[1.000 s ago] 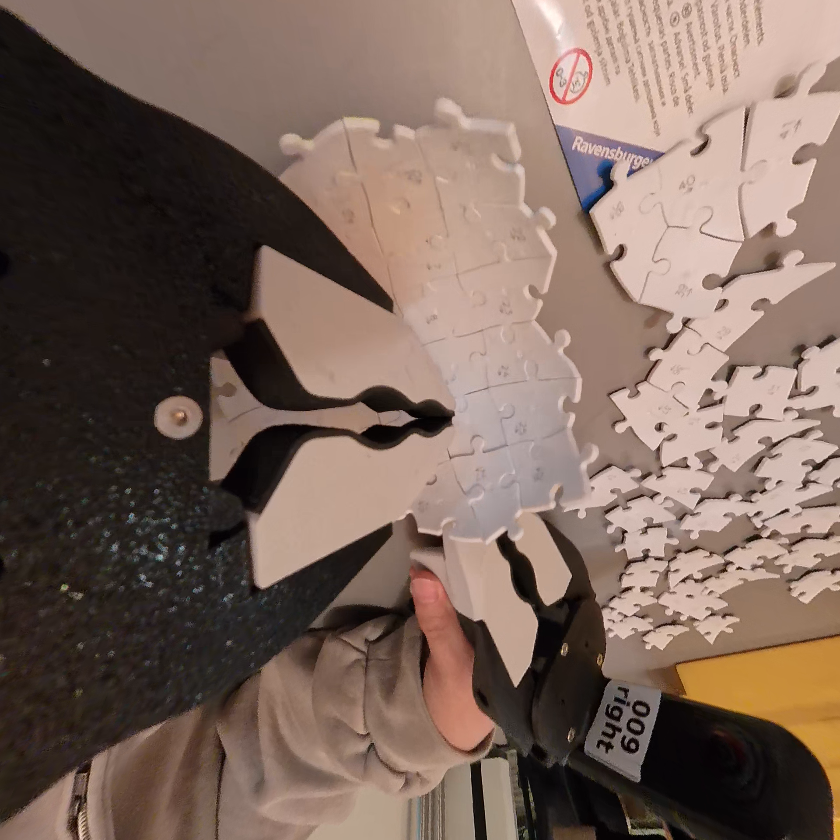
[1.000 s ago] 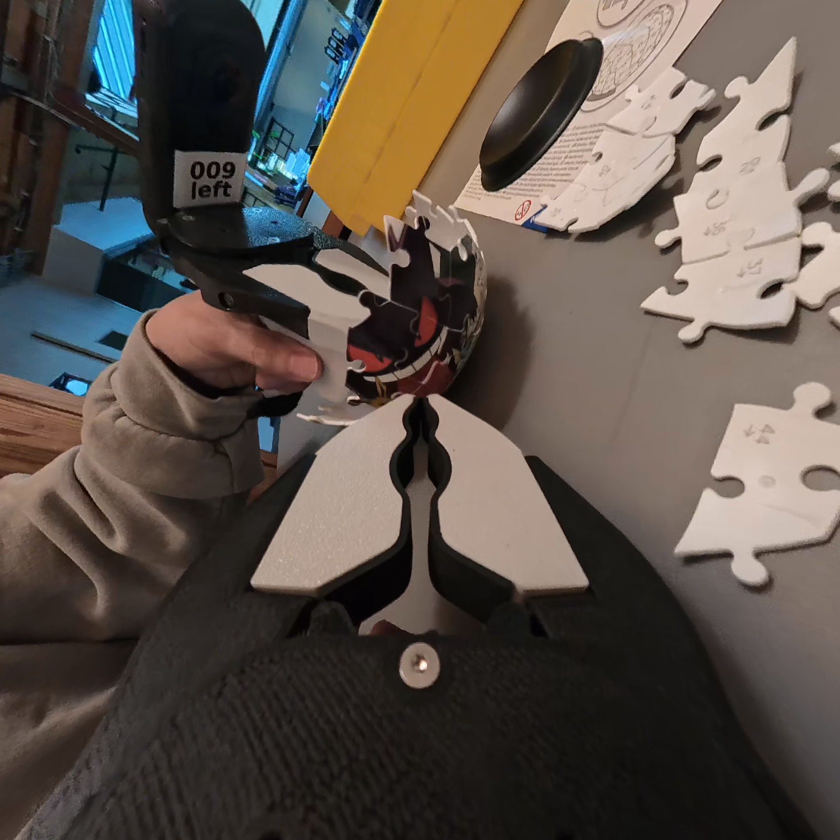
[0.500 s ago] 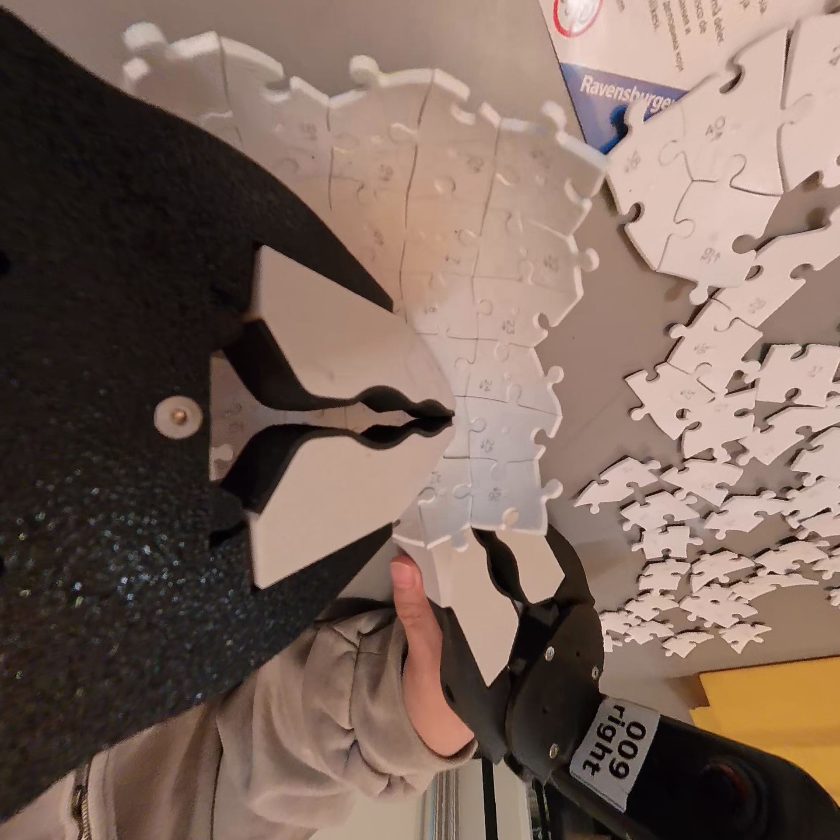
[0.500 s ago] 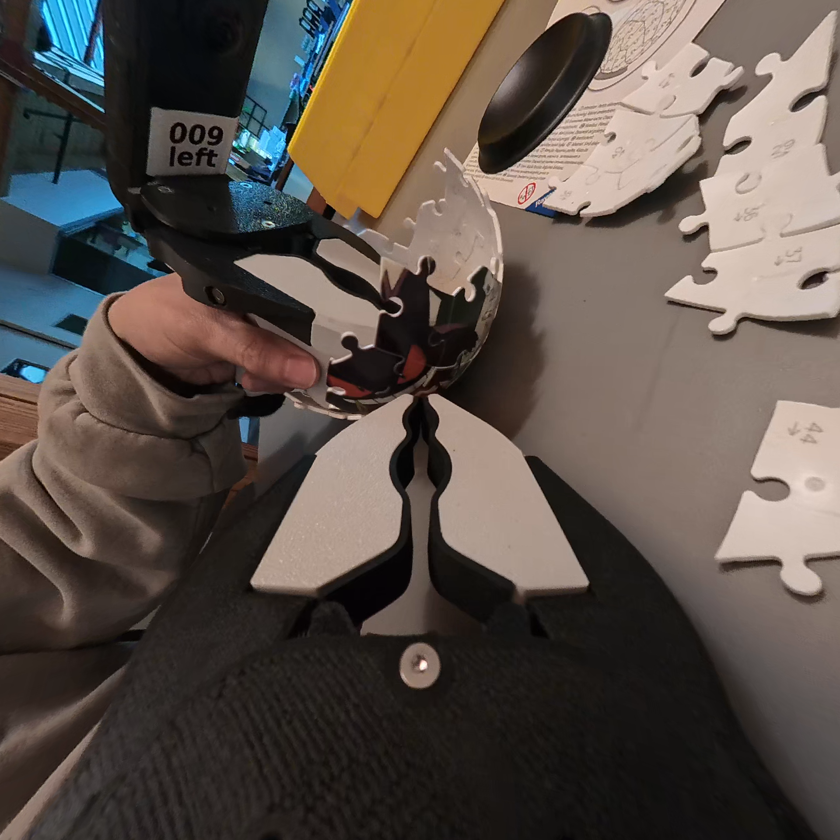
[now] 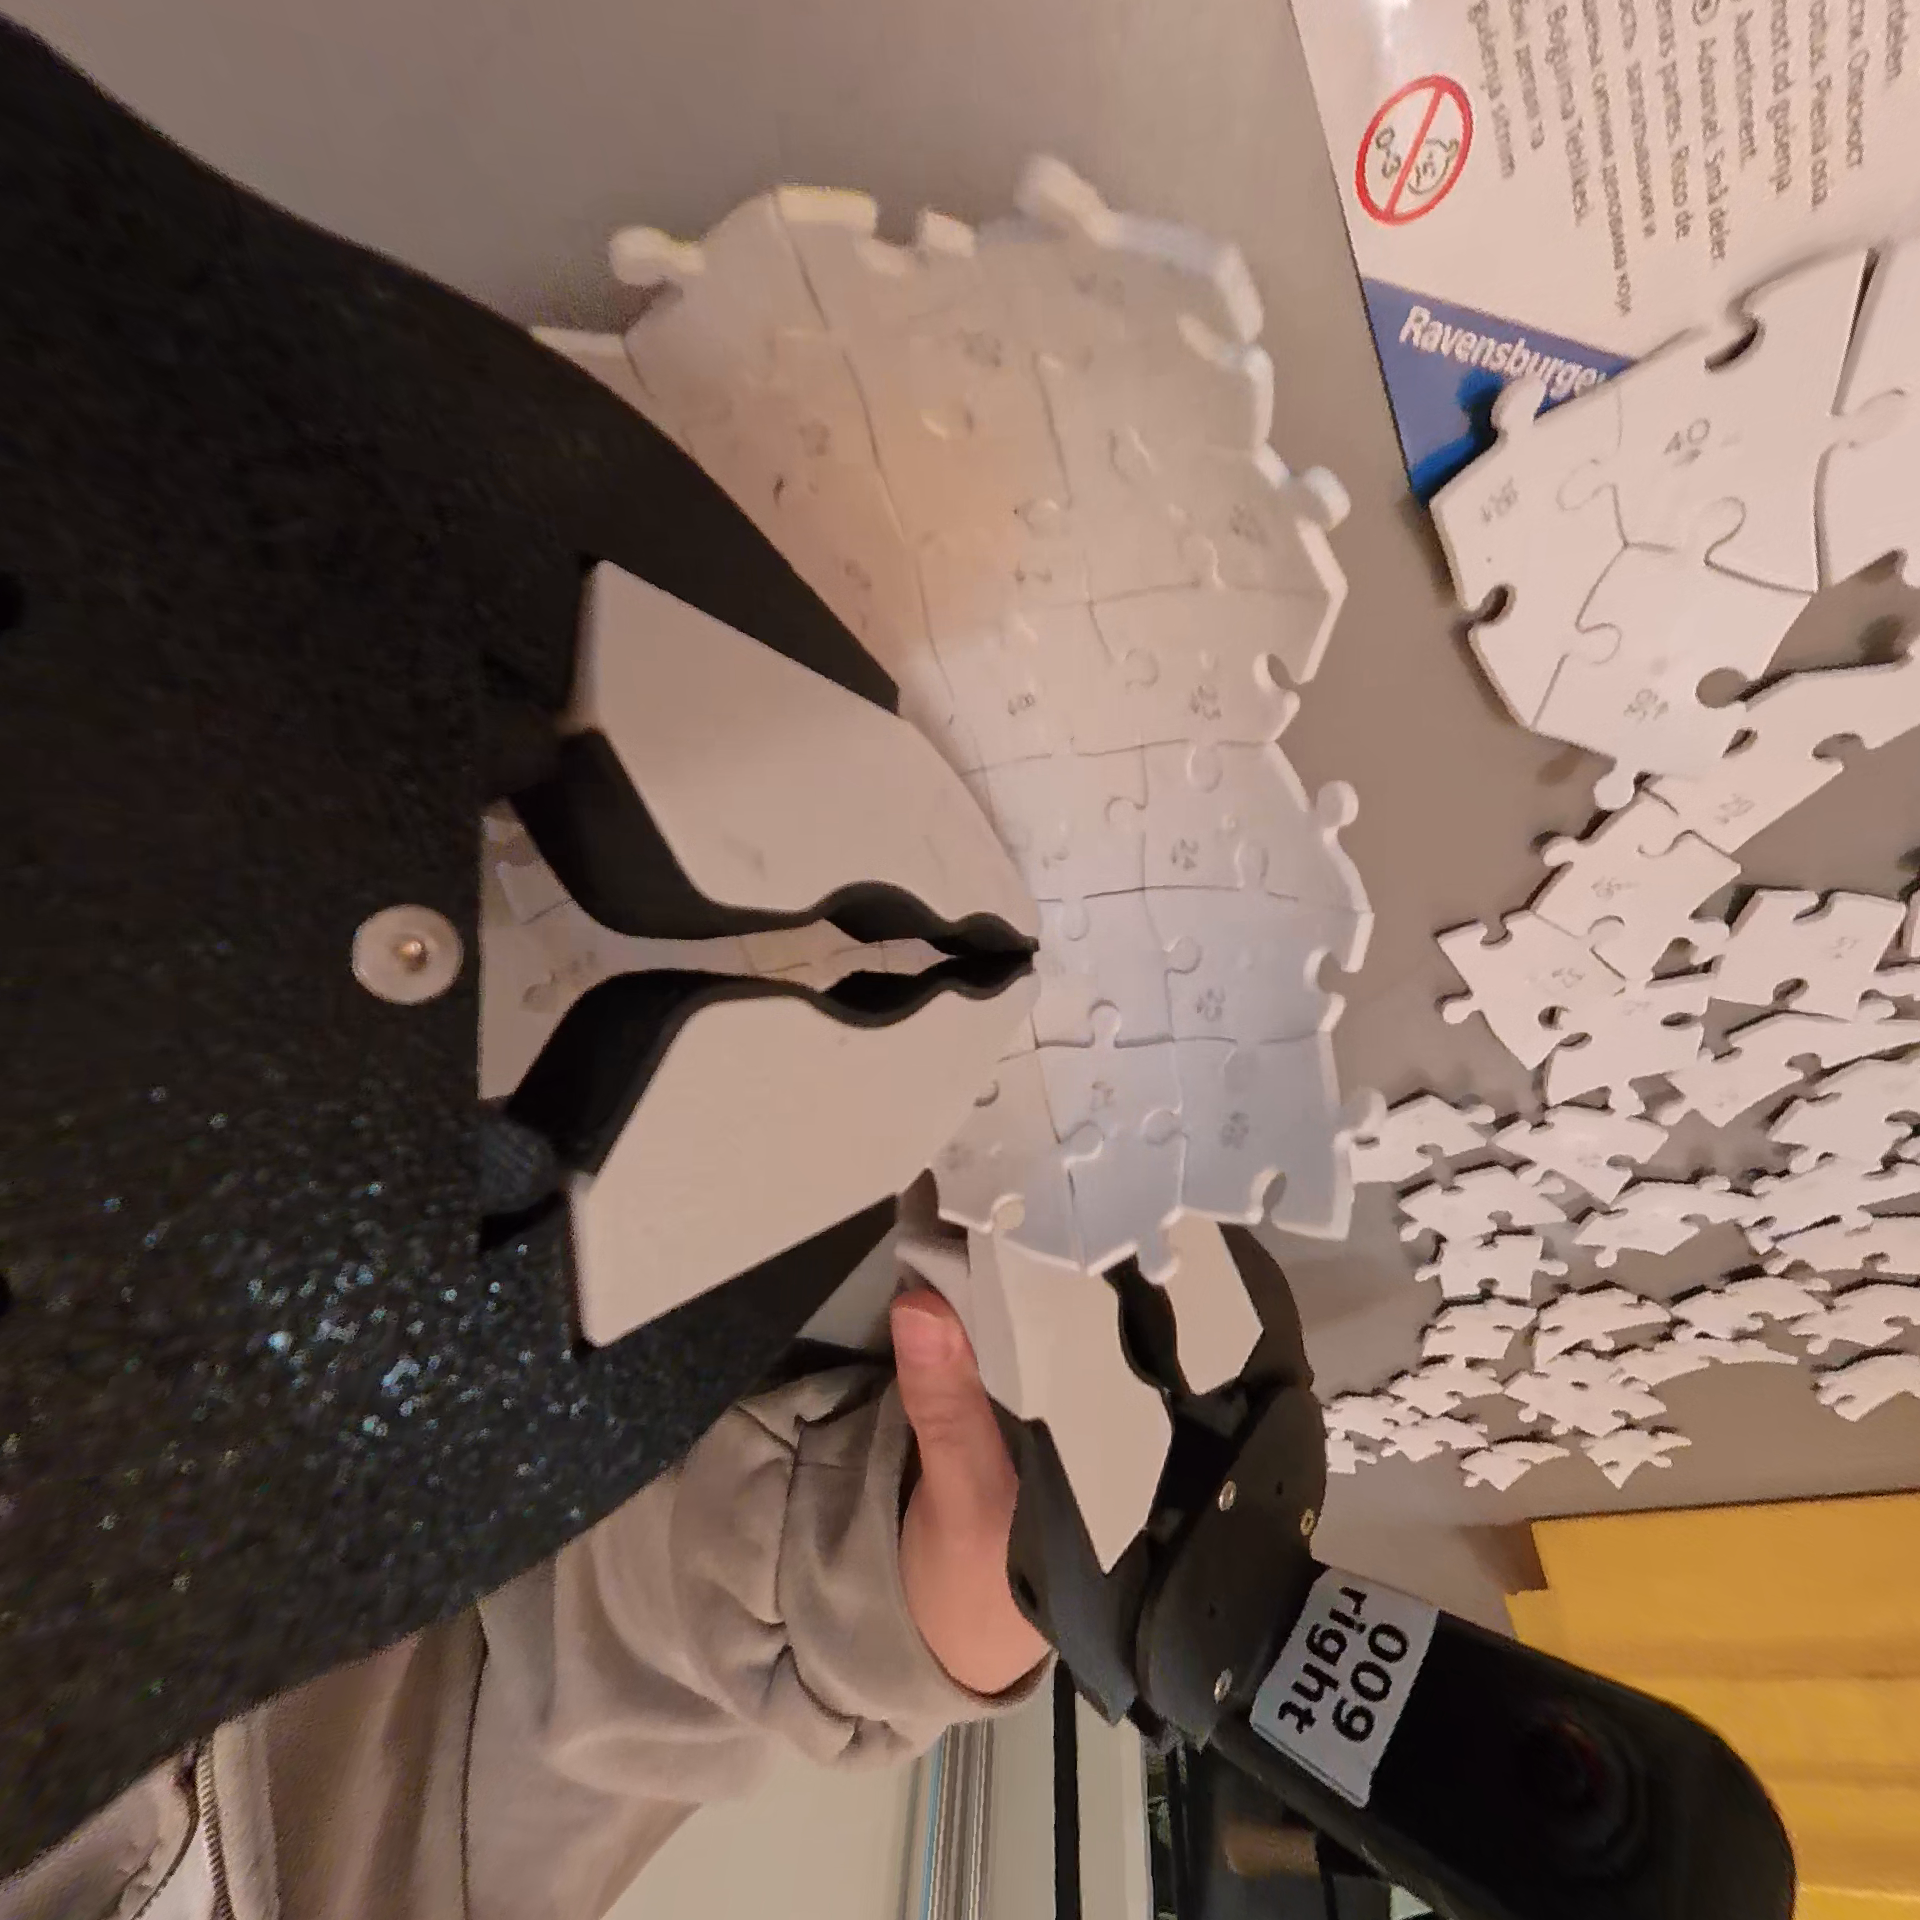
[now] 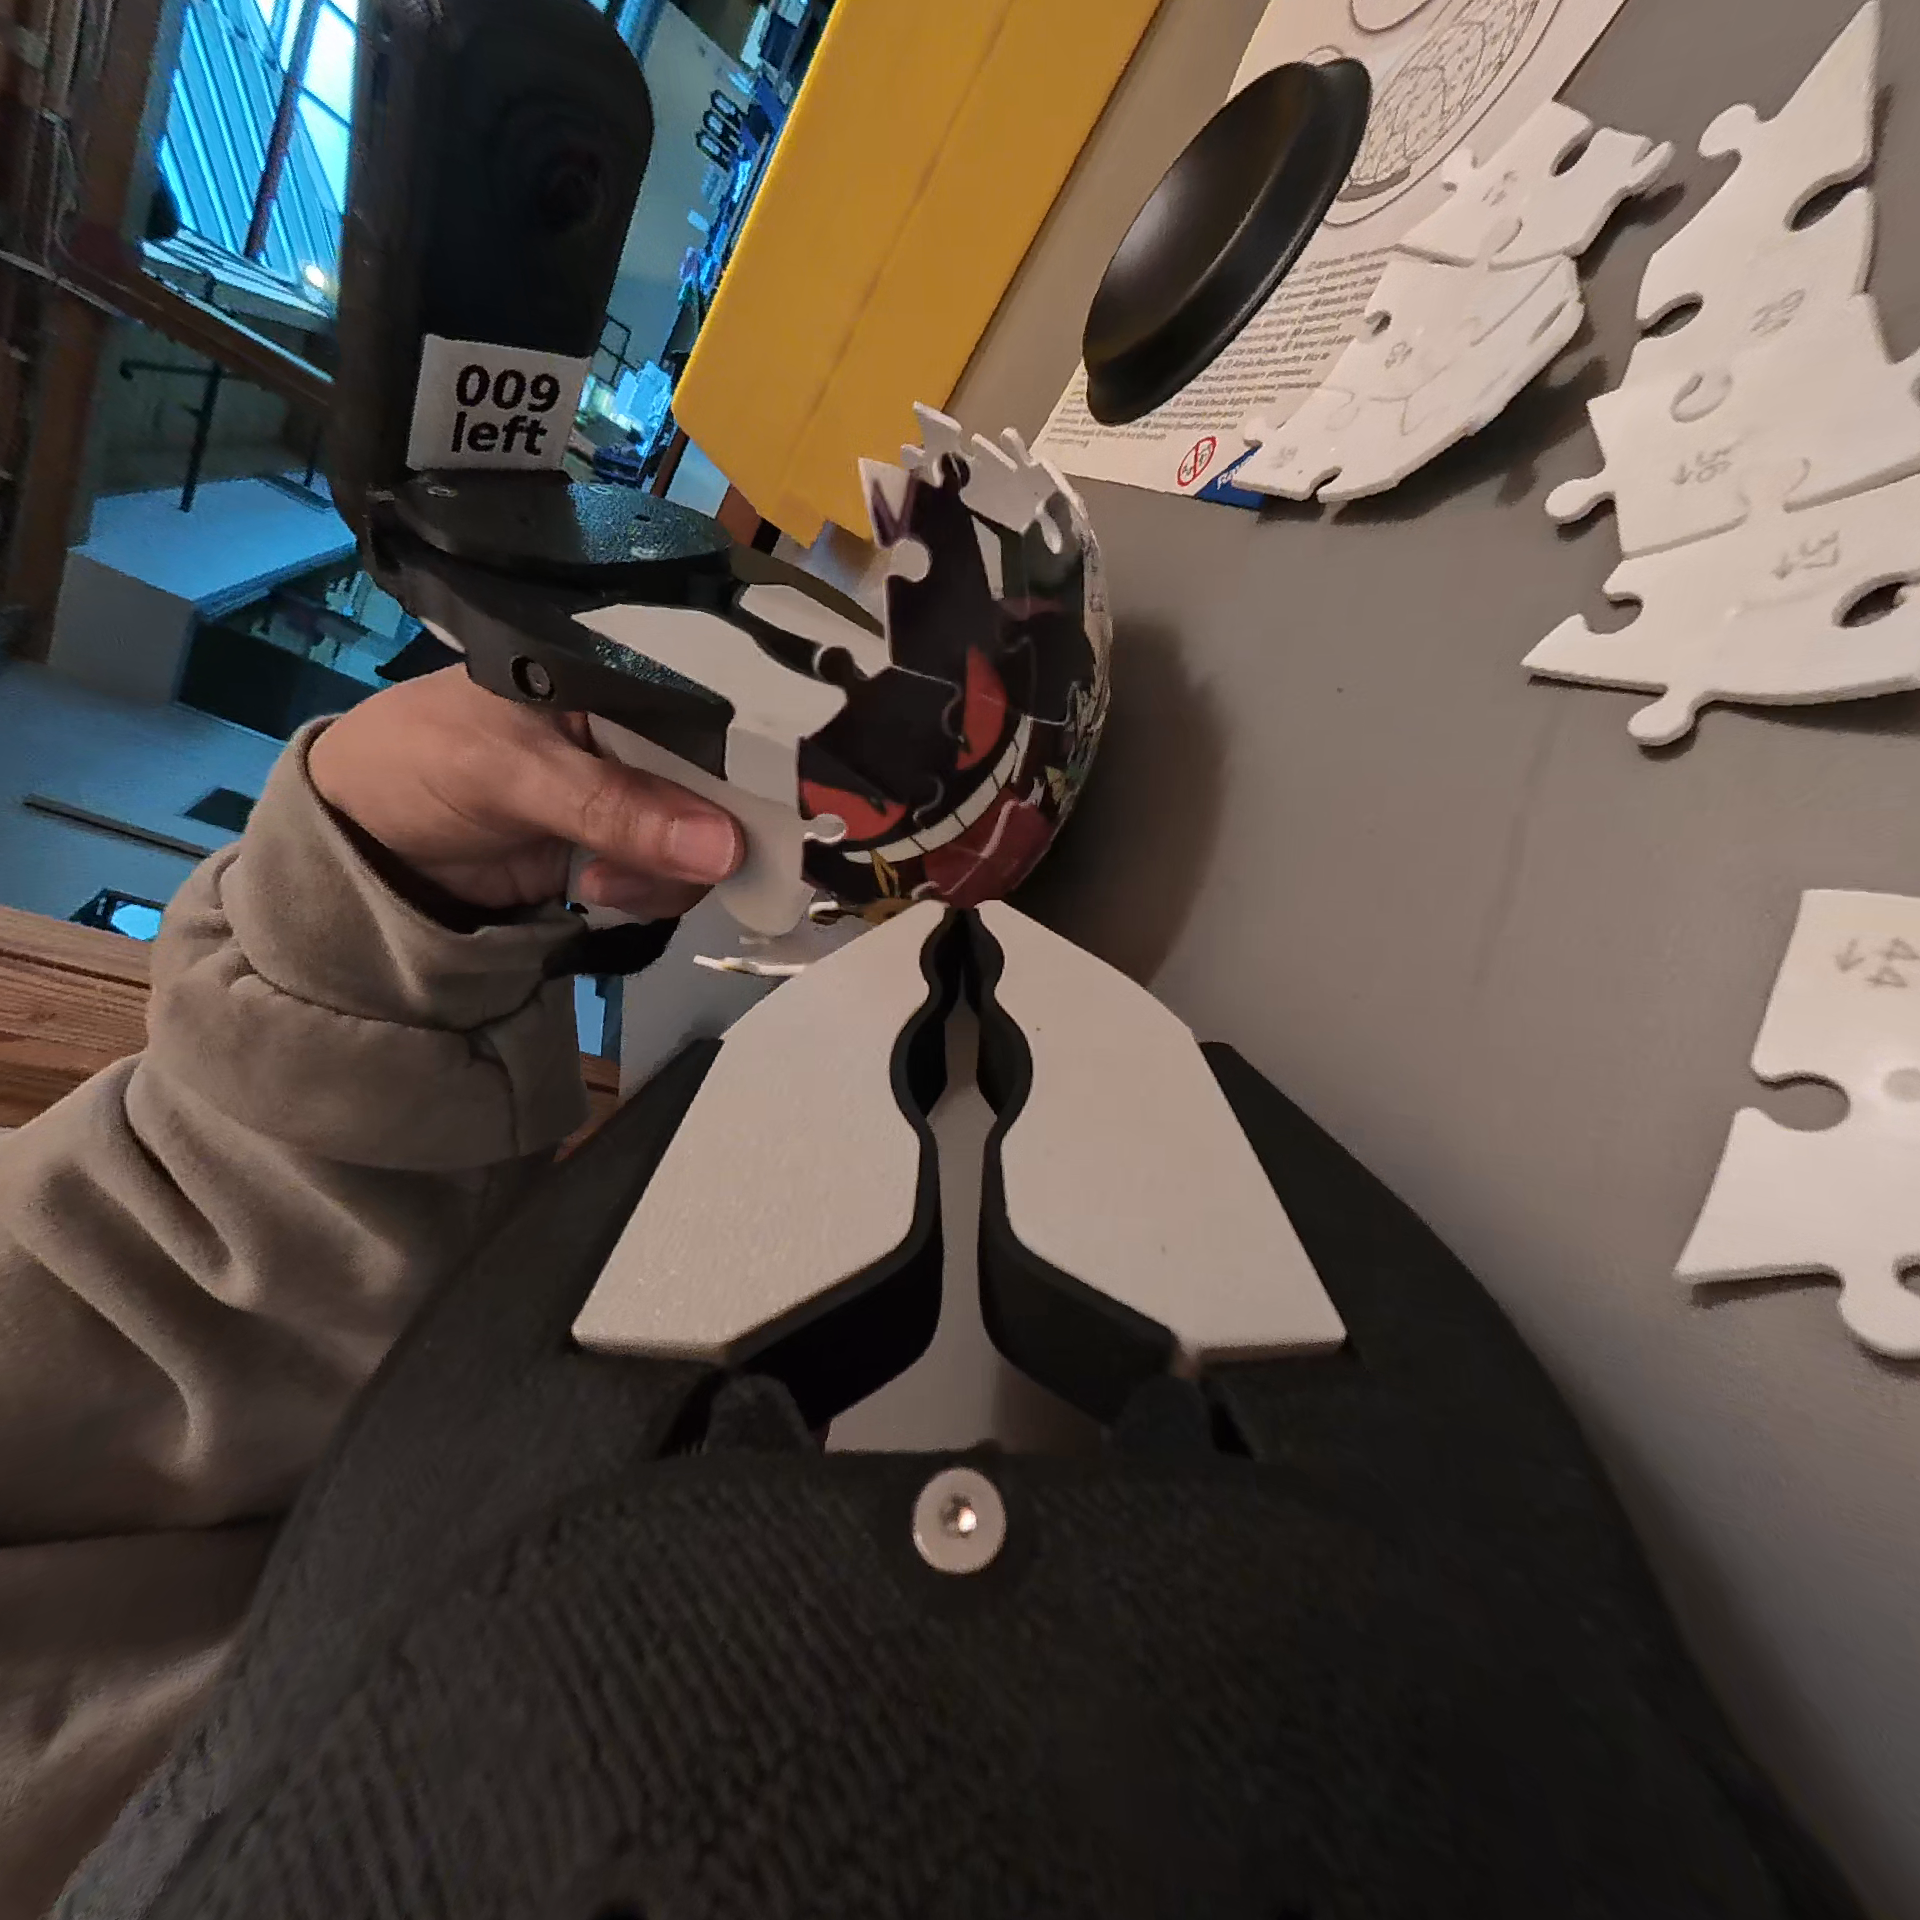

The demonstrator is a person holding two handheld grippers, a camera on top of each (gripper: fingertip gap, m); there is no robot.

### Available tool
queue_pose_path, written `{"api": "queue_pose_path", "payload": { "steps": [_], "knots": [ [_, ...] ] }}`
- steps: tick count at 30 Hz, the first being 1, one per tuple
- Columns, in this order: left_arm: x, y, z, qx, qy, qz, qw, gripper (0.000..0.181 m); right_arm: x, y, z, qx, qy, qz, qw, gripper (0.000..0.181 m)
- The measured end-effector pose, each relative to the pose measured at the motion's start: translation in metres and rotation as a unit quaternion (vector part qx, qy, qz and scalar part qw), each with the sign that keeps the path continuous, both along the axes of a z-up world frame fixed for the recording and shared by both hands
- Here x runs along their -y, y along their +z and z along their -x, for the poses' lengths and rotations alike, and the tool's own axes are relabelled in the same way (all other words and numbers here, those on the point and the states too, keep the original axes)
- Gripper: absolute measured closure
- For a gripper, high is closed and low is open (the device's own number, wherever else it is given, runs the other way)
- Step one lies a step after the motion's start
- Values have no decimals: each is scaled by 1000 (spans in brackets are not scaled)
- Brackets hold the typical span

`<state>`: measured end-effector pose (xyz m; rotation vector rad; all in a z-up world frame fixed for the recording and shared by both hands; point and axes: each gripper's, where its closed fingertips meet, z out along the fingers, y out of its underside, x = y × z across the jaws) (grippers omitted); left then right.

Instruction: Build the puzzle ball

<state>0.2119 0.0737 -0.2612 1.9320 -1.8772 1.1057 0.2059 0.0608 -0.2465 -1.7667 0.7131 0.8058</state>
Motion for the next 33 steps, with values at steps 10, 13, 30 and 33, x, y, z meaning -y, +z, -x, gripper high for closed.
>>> {"api": "queue_pose_path", "payload": {
  "steps": [10, 13, 30, 33],
  "knots": [
    [4, 1, -4, 8, -6, -6, 1000, 181, -3, 0, -14, -12, -27, -9, 1000, 181],
    [2, 1, -4, 9, 2, 1, 1000, 181, -4, 0, -11, -26, -22, -9, 999, 181],
    [-8, 10, -5, 20, 43, 85, 995, 181, -23, 1, -8, -80, -37, -19, 996, 181],
    [-10, 11, -6, 20, 42, 89, 995, 181, -26, 2, -11, -85, -48, -27, 995, 181]
  ]
}}
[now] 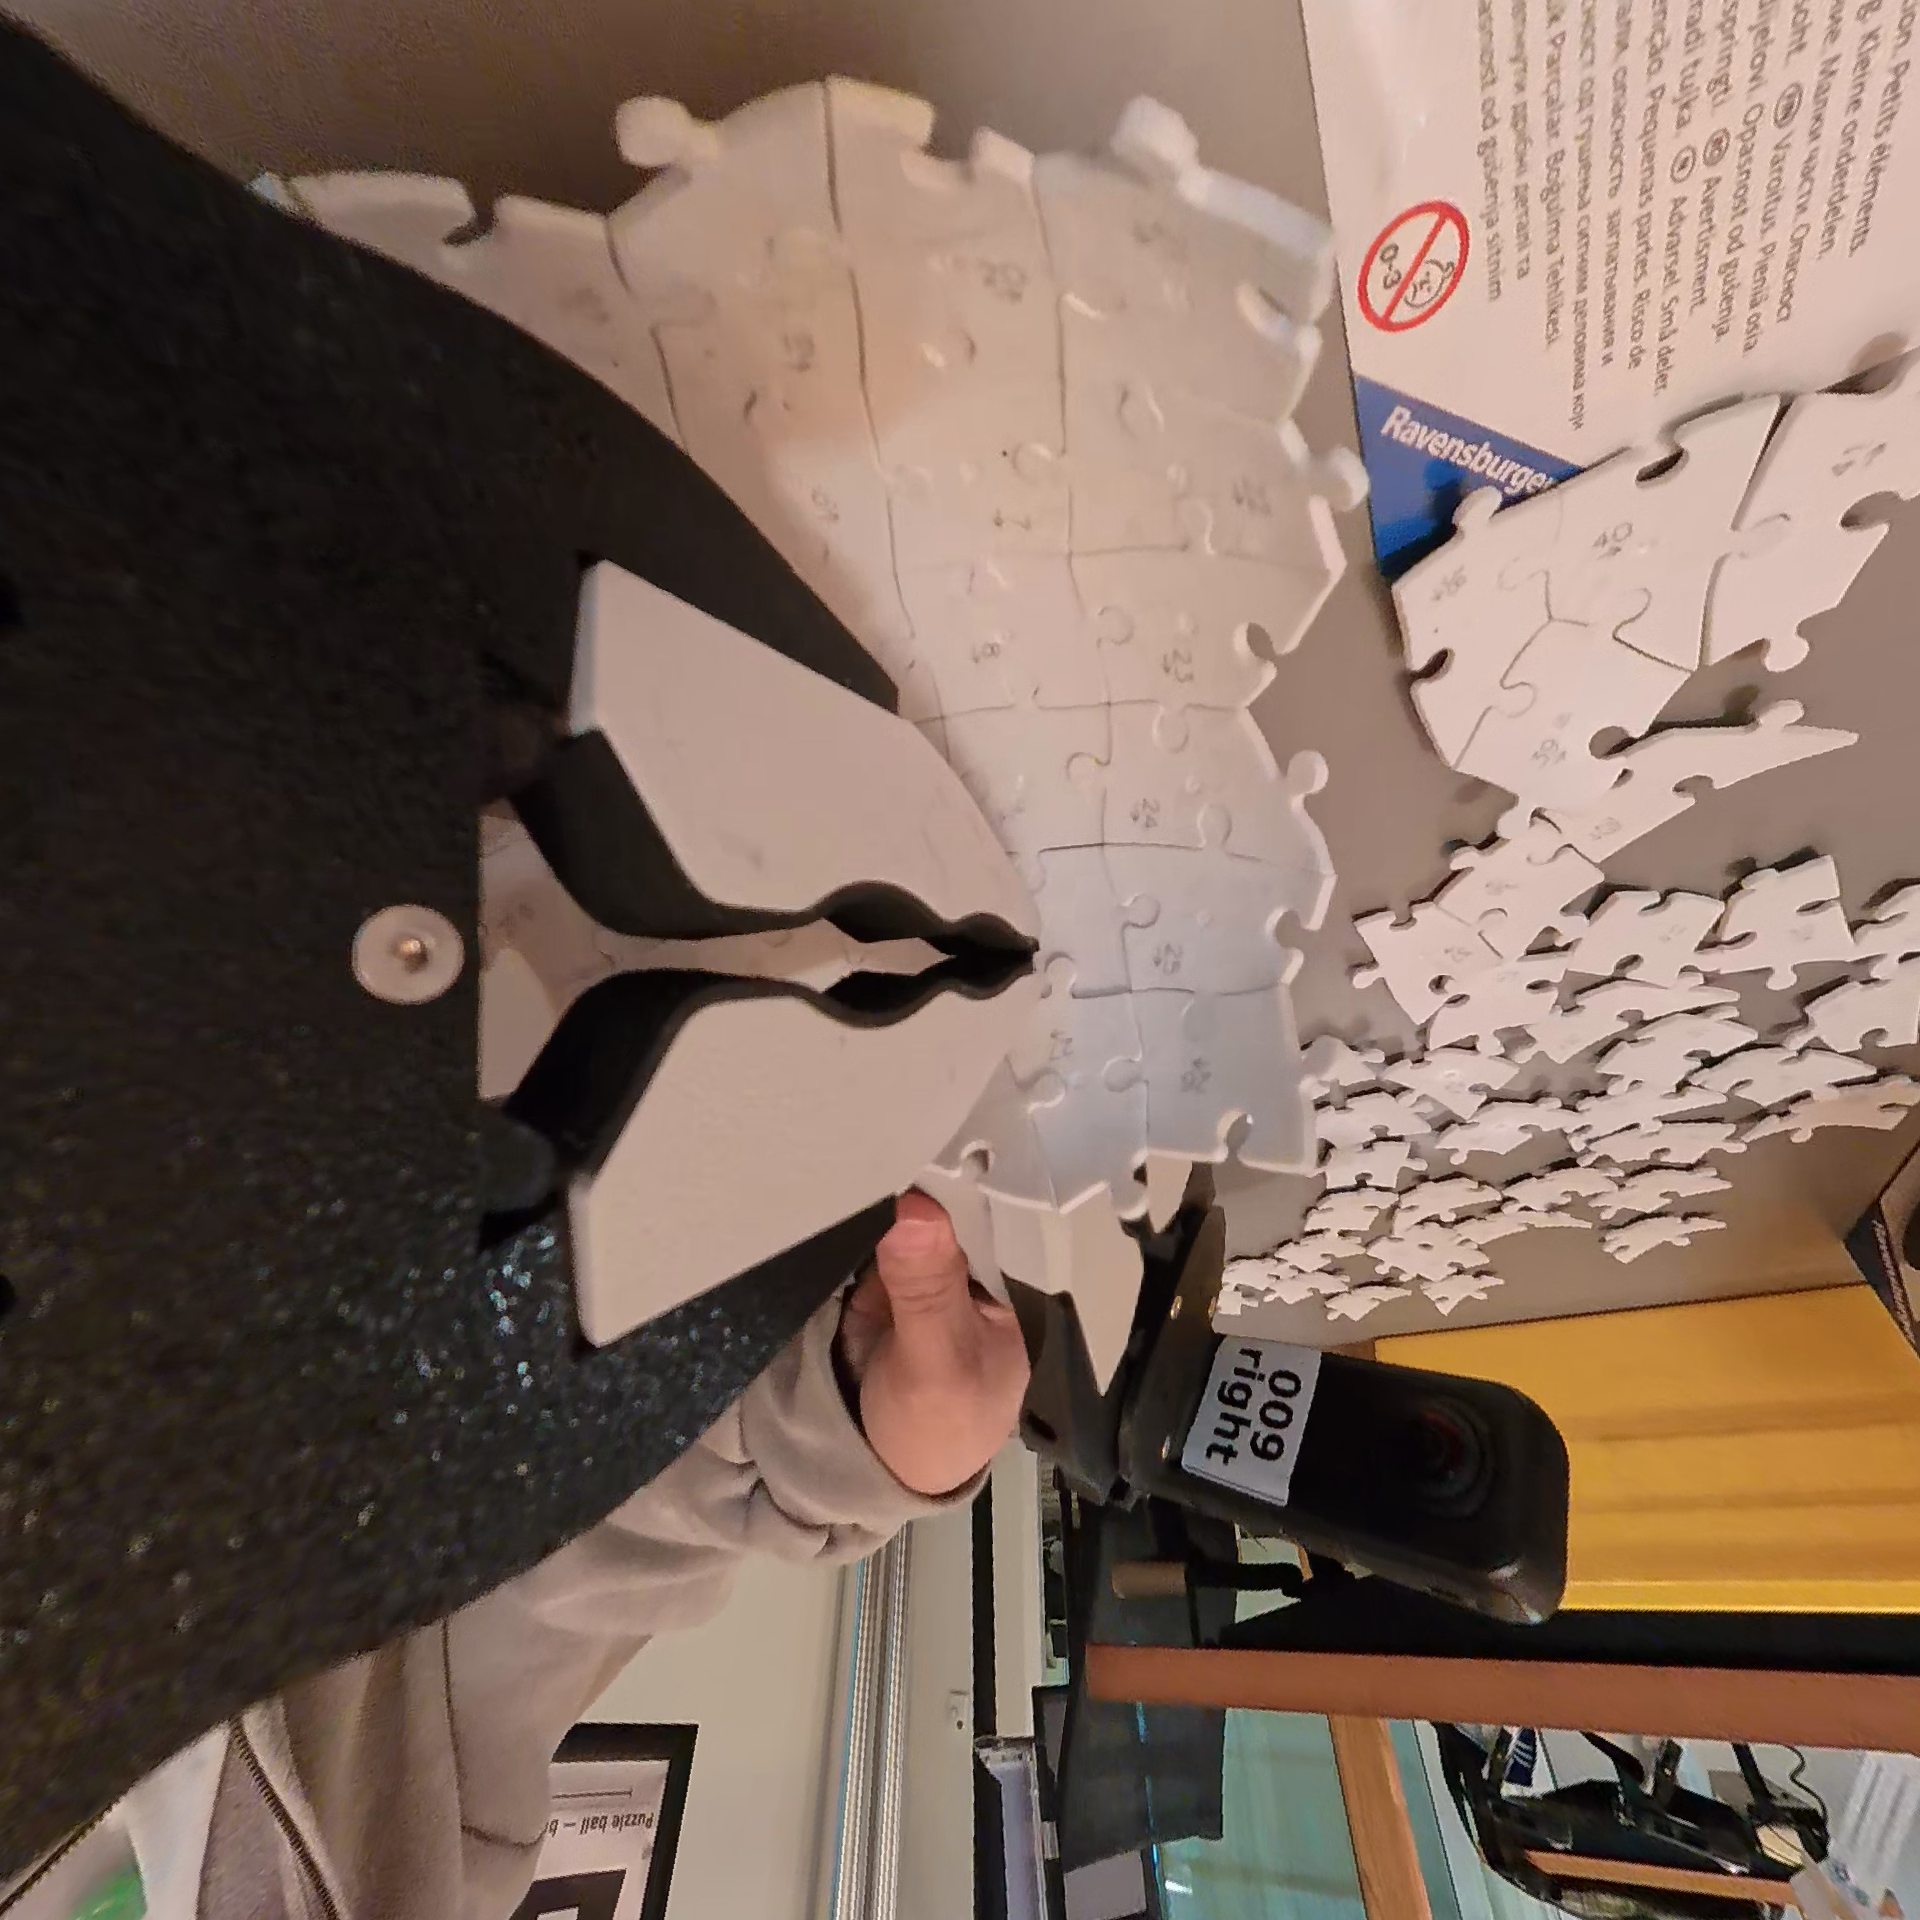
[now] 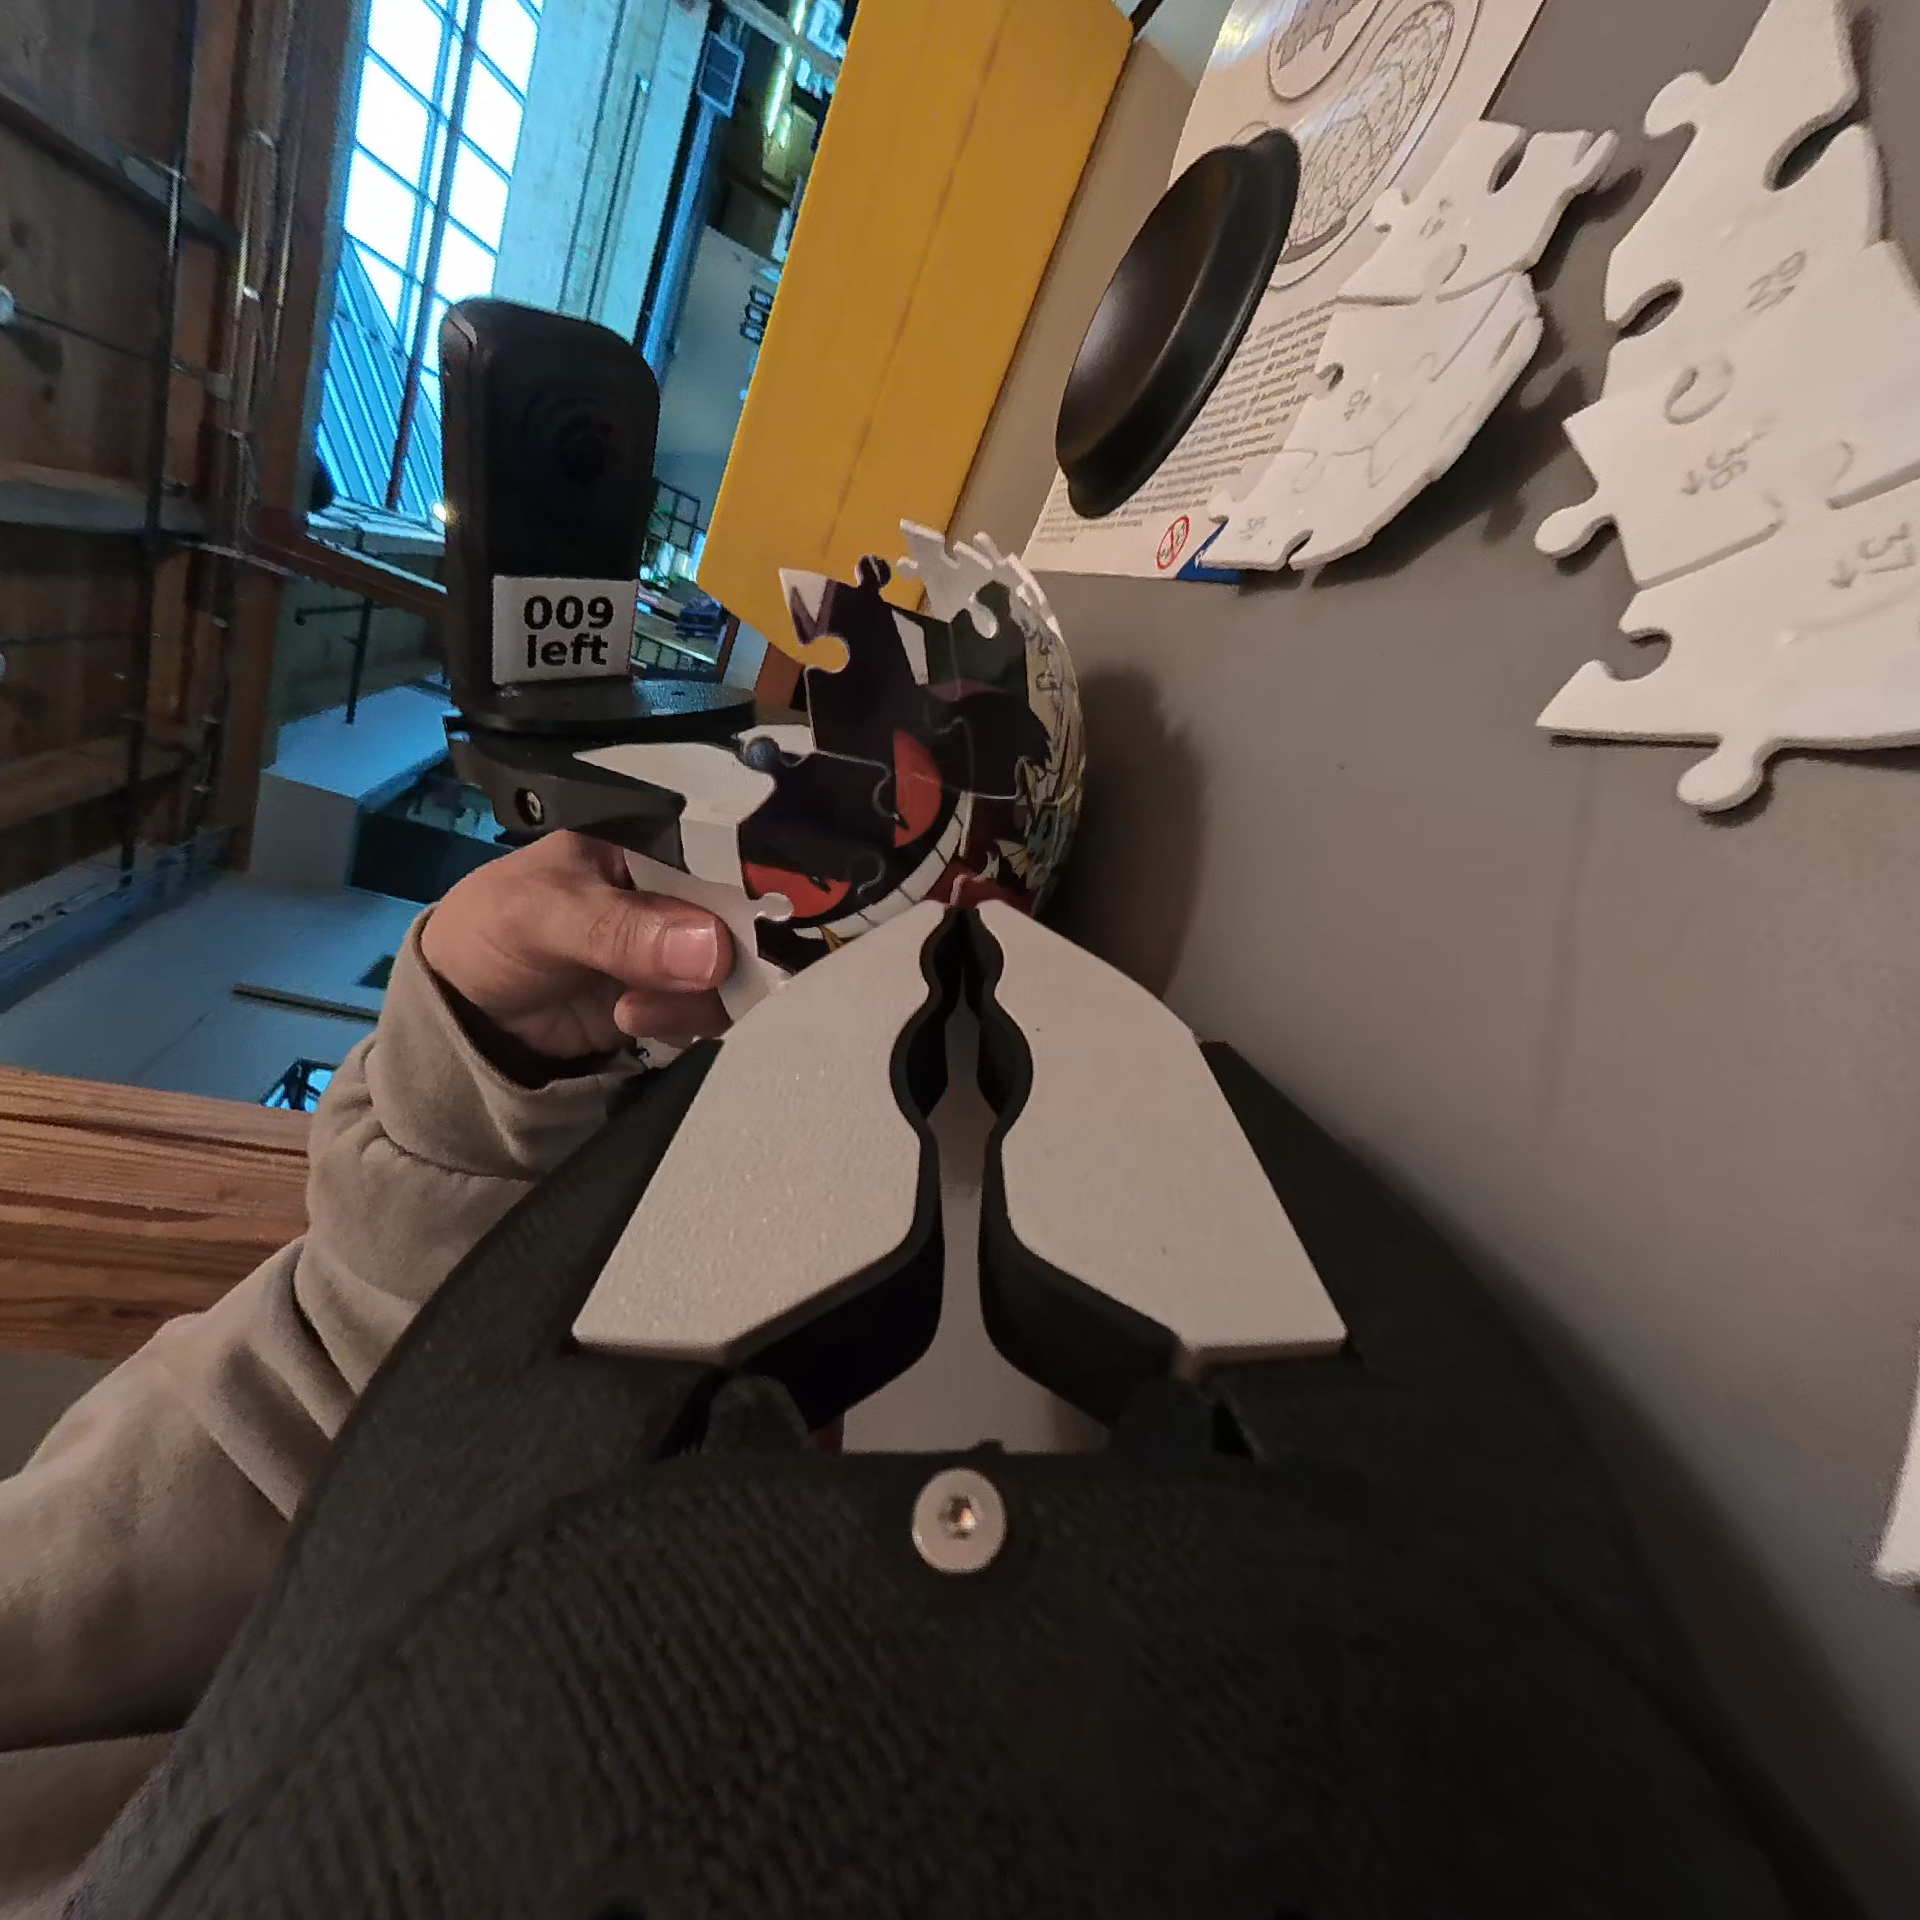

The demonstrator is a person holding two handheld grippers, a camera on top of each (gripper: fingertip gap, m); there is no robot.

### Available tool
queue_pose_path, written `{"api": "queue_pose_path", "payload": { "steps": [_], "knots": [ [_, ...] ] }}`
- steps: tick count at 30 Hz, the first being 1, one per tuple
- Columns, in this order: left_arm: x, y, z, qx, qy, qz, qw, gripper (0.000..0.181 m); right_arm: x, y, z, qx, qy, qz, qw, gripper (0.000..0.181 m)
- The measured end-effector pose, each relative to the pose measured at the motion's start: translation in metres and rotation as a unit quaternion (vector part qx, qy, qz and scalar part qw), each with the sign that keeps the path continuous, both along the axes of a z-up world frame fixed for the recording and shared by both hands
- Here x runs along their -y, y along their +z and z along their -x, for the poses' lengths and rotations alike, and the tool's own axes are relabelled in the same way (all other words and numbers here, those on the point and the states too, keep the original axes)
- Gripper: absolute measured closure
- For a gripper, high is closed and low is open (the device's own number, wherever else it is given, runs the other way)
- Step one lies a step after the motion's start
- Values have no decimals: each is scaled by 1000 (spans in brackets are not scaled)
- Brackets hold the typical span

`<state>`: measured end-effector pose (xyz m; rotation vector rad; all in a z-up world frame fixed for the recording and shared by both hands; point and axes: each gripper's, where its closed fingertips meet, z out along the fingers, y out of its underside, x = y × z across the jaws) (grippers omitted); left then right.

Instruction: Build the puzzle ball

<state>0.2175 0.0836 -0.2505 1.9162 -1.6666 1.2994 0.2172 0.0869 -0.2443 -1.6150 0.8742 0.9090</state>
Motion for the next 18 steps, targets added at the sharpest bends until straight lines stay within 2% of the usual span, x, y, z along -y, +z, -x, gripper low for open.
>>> {"api": "queue_pose_path", "payload": {
  "steps": [18],
  "knots": [
    [-7, -3, -4, -8, 7, -8, 1000, 181, -5, -4, -5, 11, 0, 15, 1000, 181]
  ]
}}
